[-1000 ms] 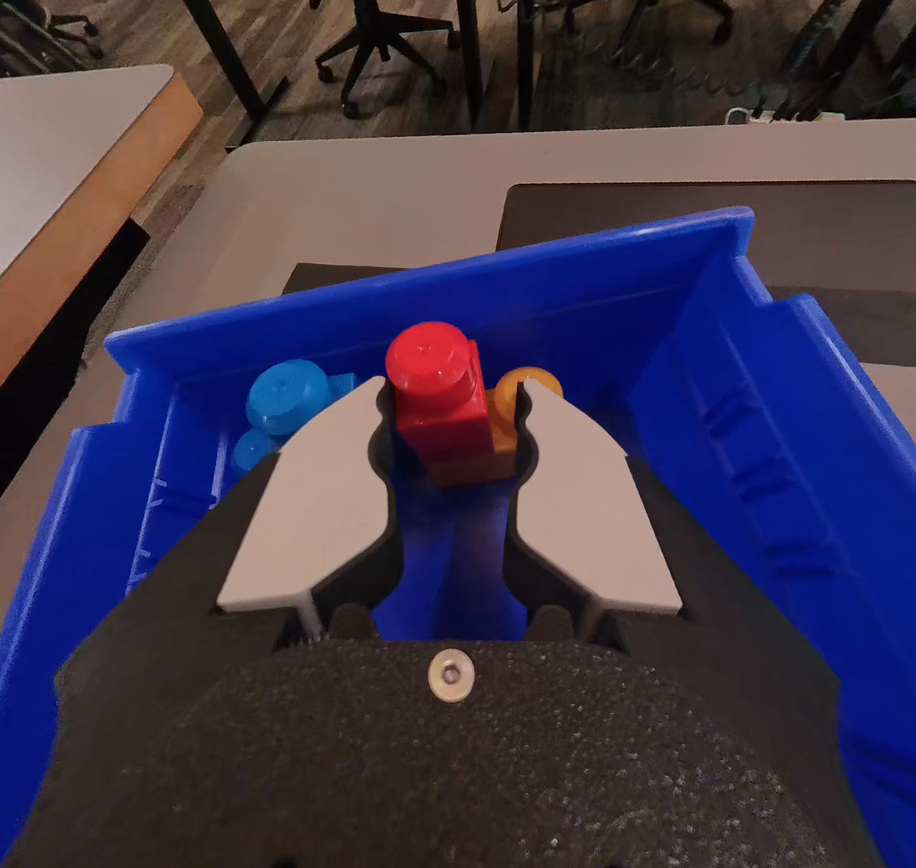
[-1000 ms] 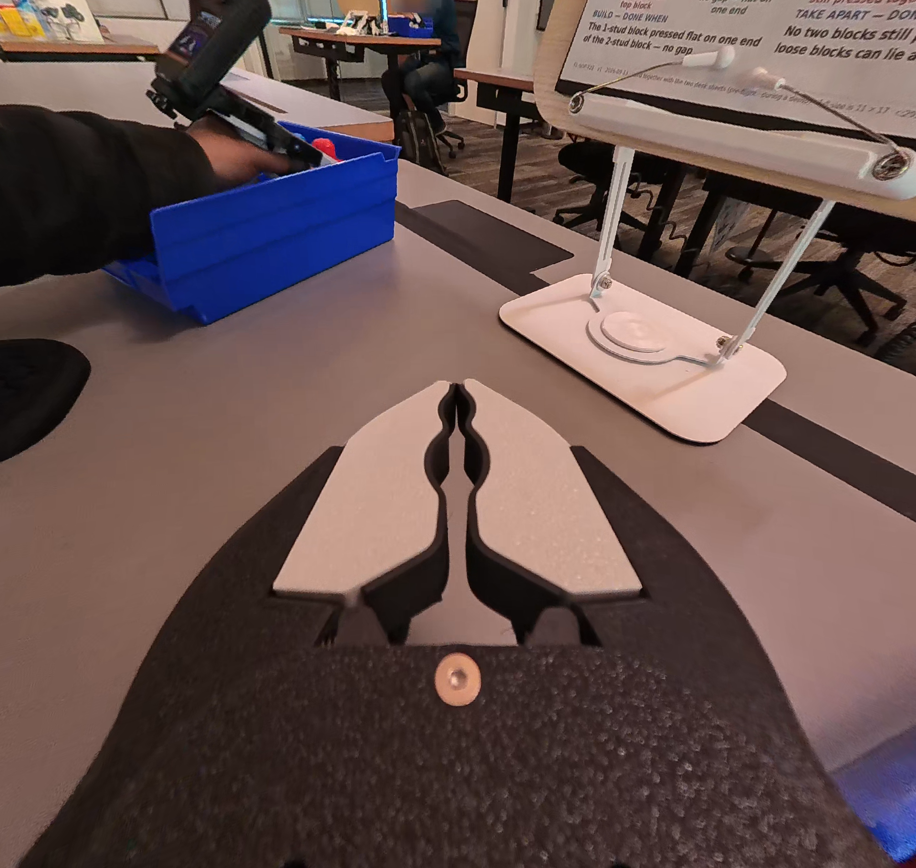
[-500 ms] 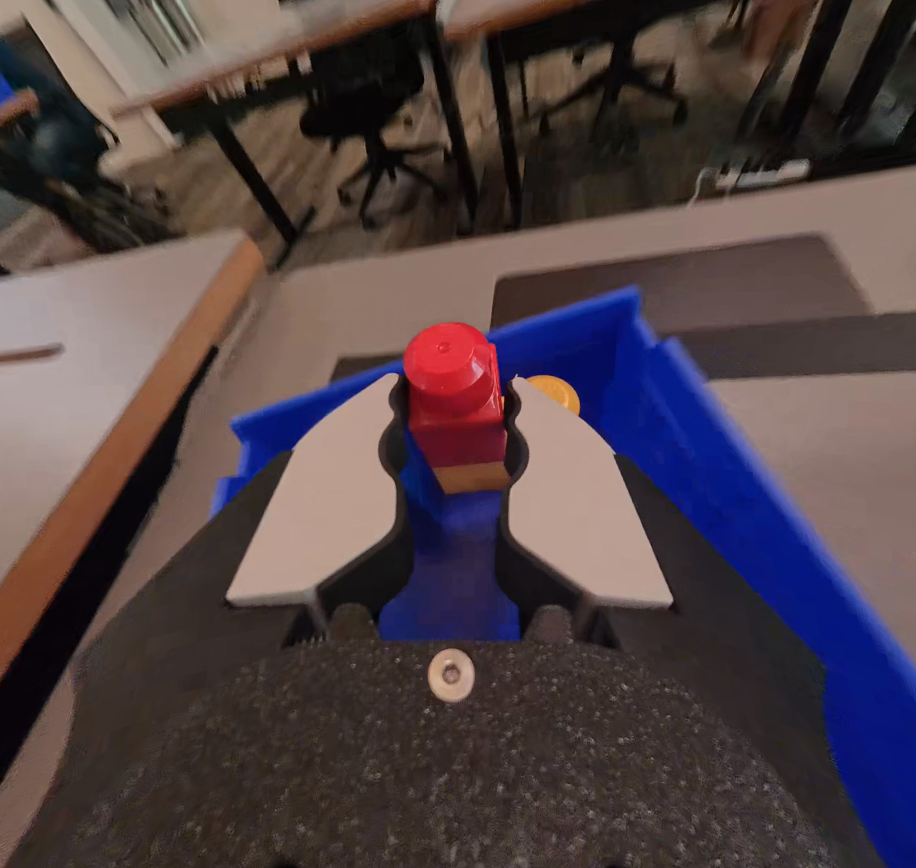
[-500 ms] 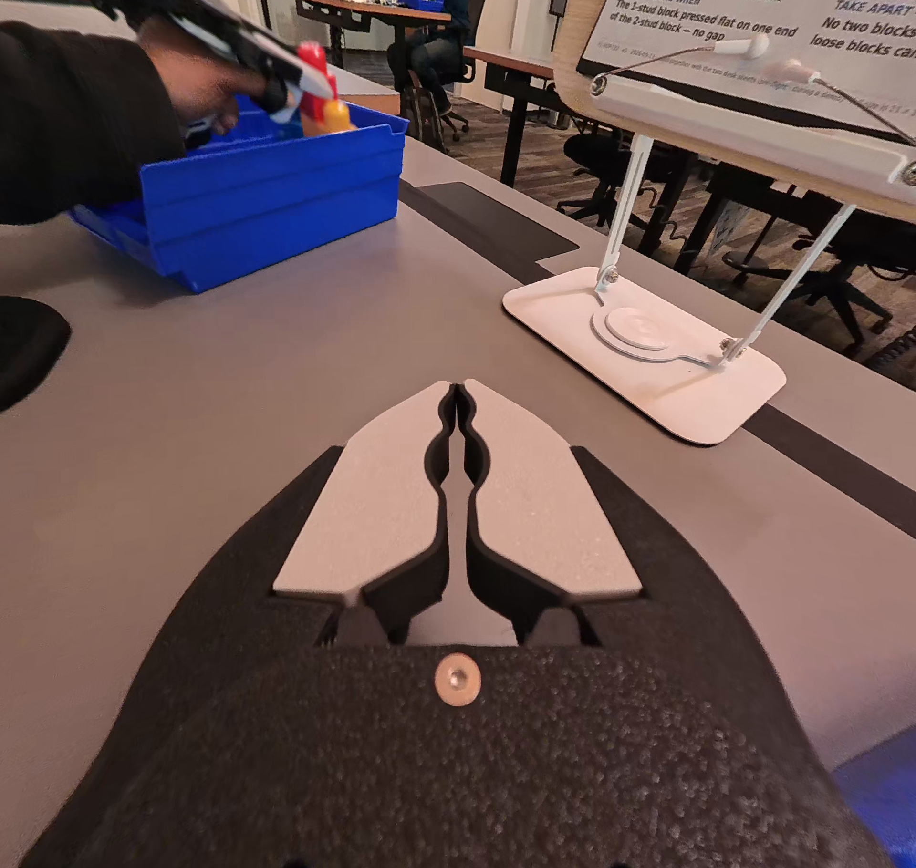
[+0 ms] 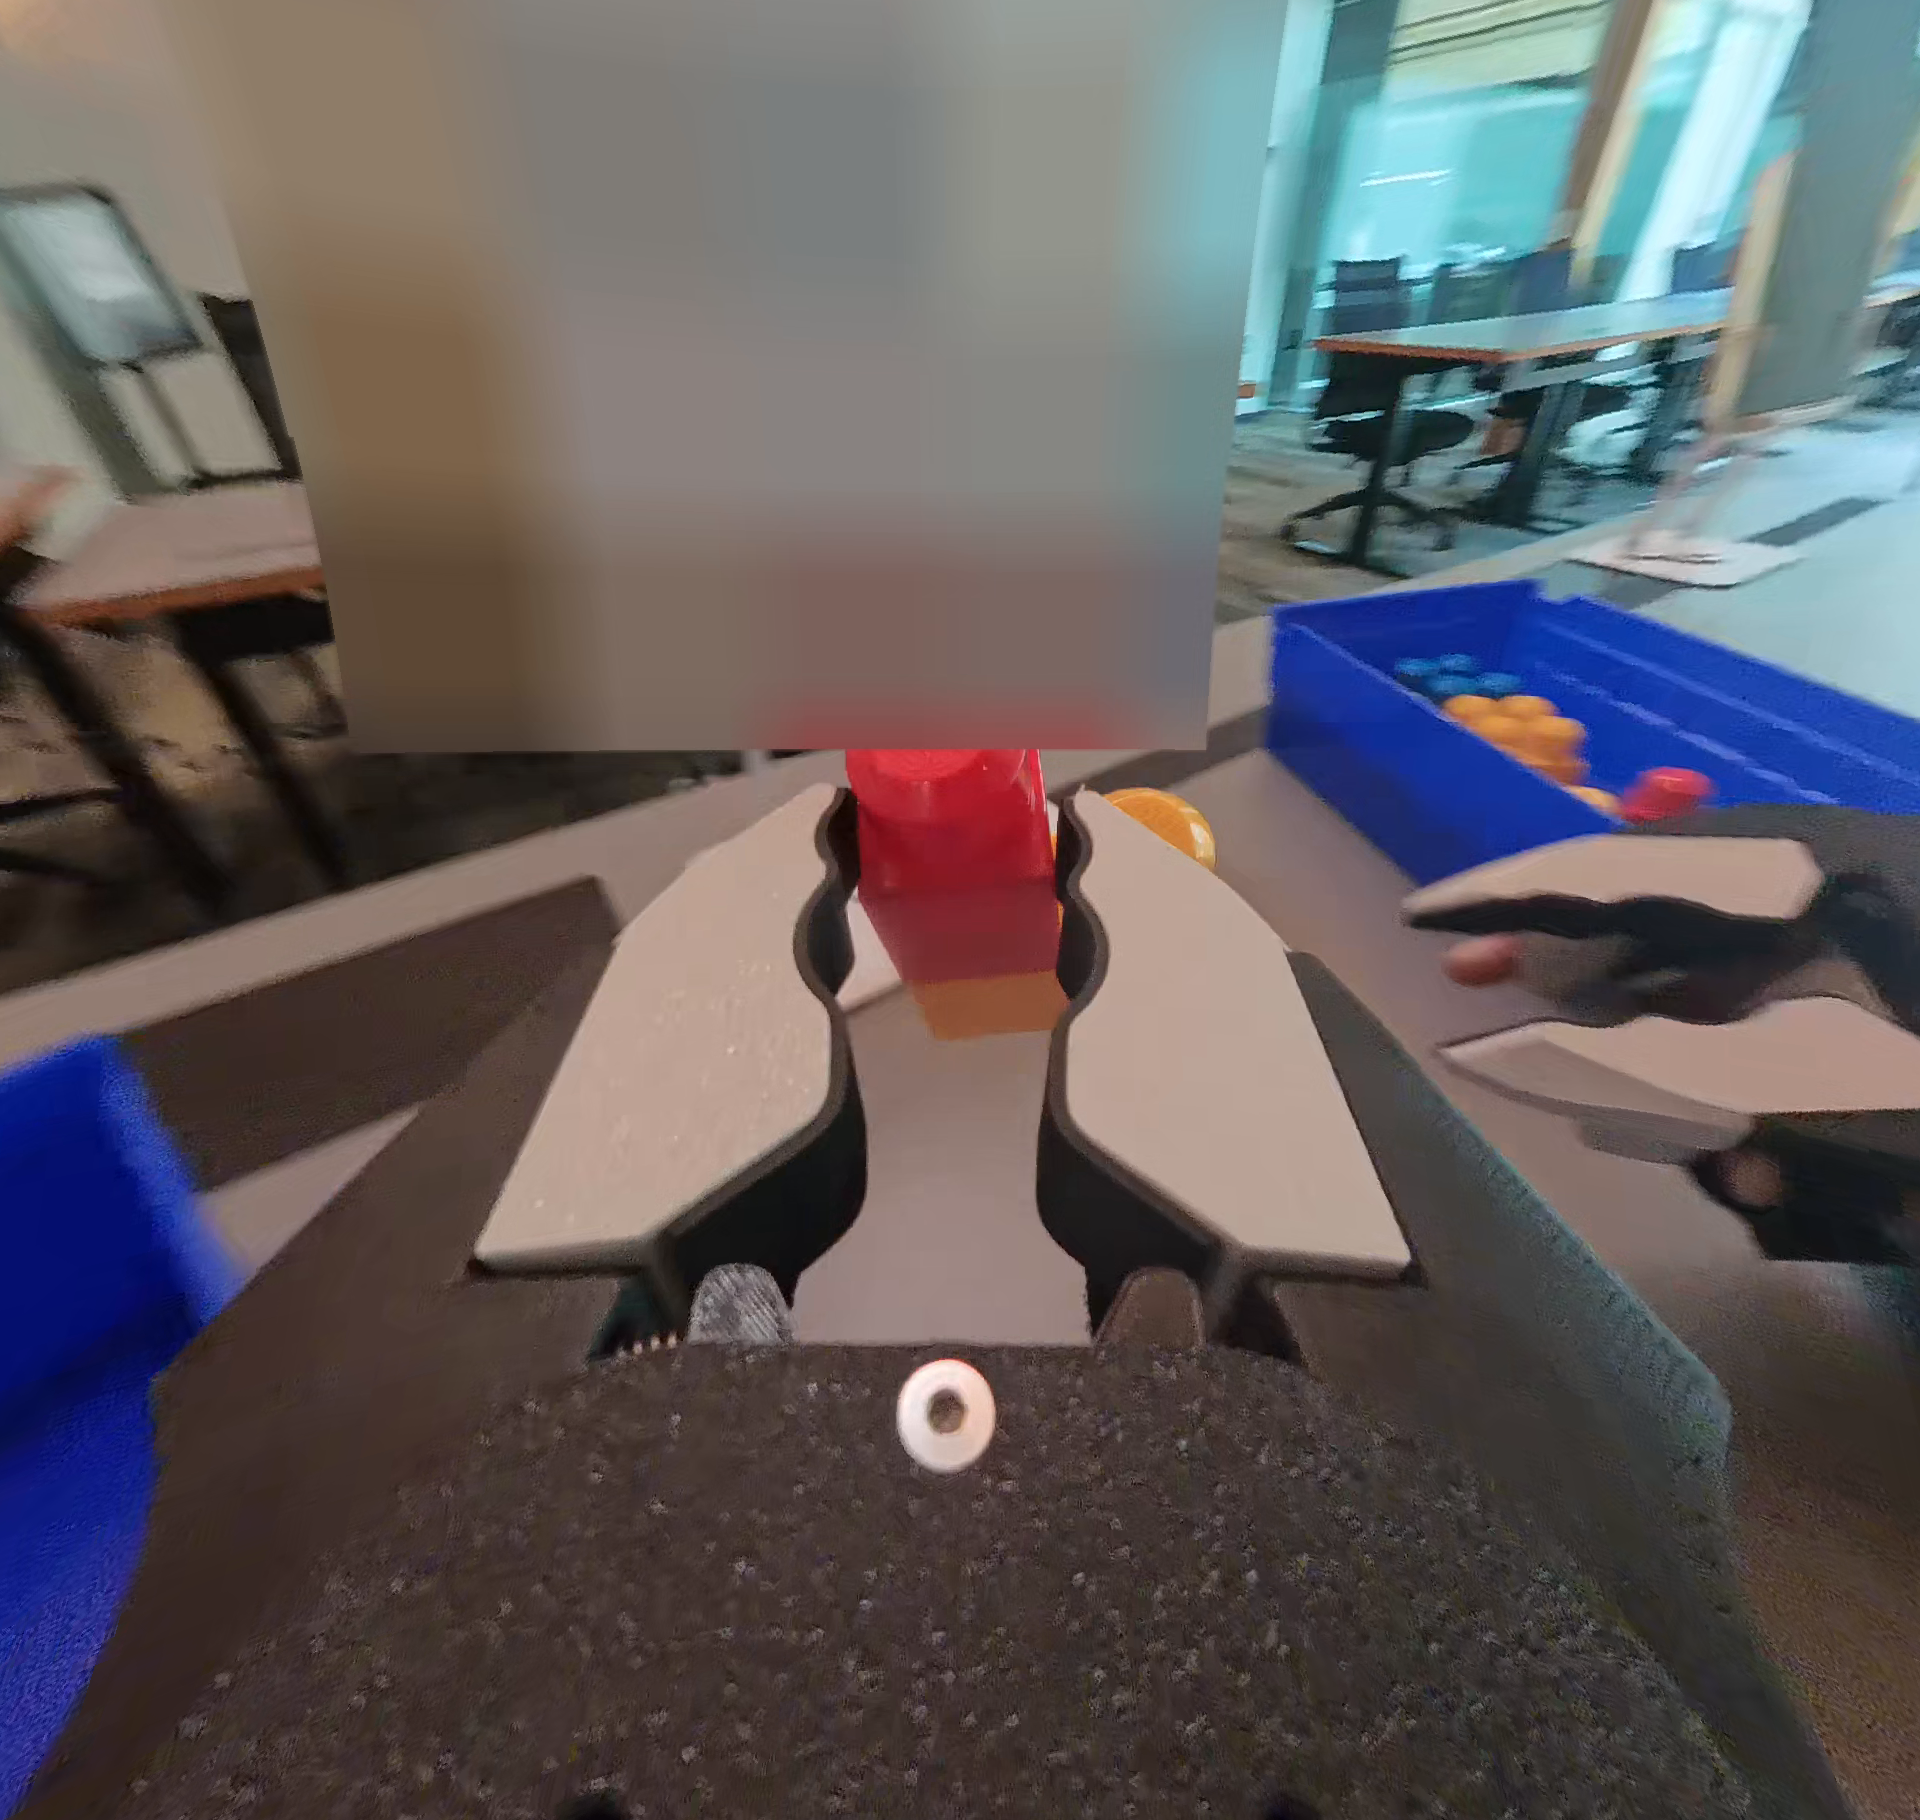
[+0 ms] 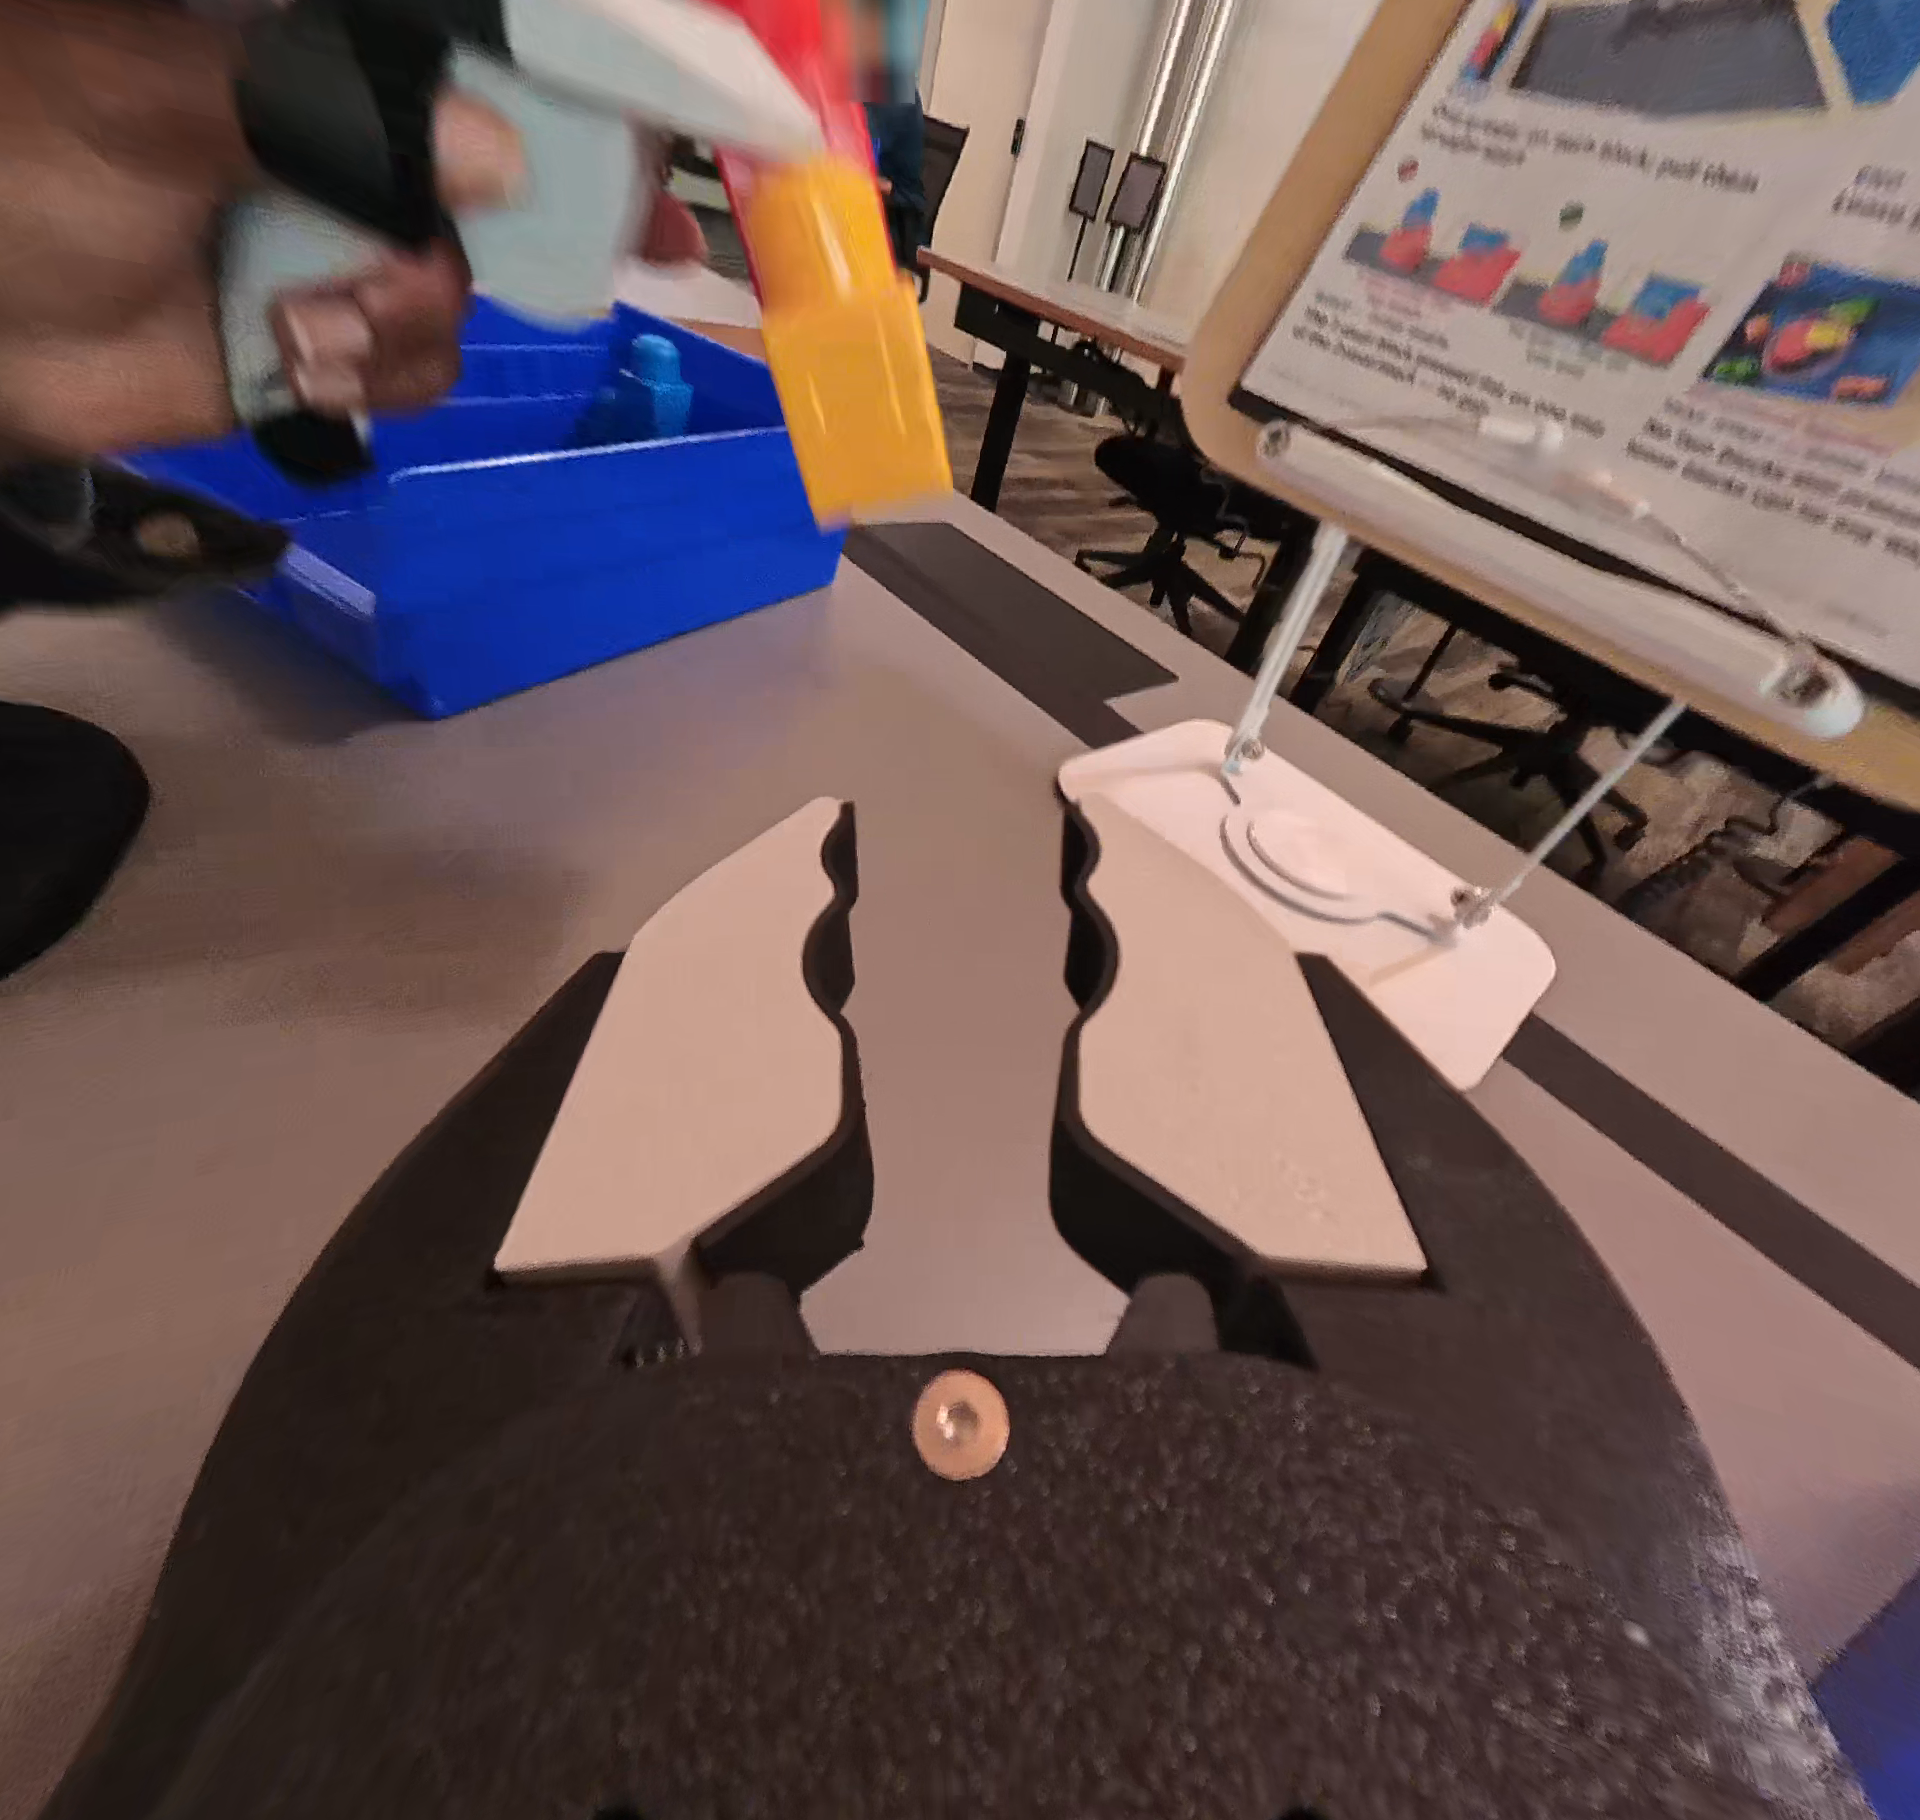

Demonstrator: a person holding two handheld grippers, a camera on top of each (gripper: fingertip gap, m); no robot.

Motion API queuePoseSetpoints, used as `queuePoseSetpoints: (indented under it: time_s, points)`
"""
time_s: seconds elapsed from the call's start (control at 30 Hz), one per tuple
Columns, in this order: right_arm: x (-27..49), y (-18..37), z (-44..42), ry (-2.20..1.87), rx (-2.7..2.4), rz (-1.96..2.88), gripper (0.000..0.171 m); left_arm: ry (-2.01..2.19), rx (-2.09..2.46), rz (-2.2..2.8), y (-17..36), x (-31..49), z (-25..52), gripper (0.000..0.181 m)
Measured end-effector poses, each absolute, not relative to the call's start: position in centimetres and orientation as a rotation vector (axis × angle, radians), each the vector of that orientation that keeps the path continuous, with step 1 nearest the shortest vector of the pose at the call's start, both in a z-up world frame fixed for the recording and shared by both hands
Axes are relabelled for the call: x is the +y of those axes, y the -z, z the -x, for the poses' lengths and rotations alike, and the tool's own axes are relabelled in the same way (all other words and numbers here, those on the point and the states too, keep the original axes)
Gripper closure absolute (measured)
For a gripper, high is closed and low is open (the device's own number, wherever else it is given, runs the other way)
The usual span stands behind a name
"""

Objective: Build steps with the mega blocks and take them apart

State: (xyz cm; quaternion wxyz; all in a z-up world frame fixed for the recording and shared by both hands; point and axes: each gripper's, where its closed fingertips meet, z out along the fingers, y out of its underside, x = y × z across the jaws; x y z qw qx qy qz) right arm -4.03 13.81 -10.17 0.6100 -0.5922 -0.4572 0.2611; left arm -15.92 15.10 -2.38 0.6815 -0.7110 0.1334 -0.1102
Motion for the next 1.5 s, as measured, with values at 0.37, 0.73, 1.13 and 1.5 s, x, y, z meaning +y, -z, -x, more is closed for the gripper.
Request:
queuePoseSetpoints:
  time_s: [0.37, 0.73, 1.13, 1.5]
  points:
    - [12.4, 14.3, 6.4, -0.39, -1.221, 1.392, 0.108, 0.622, 0.319, 1.686, 9.7, 12.9, 8.5, 0.145]
    - [13.1, 15.4, 5.6, -0.305, -1.271, 1.455, 0.129, 0.639, 0.38, 1.653, 9.3, 12.3, 7.3, 0.145]
    - [14.2, 16.8, 4.5, -0.382, -1.233, 1.572, 0.129, 0.558, 0.268, 1.568, 6.7, 13.0, 12.3, 0.145]
    - [16.1, 14.2, 2.4, -0.482, -1.051, 1.588, 0.129, 0.429, 0.508, 1.857, 14.1, 13.6, 9.6, 0.145]
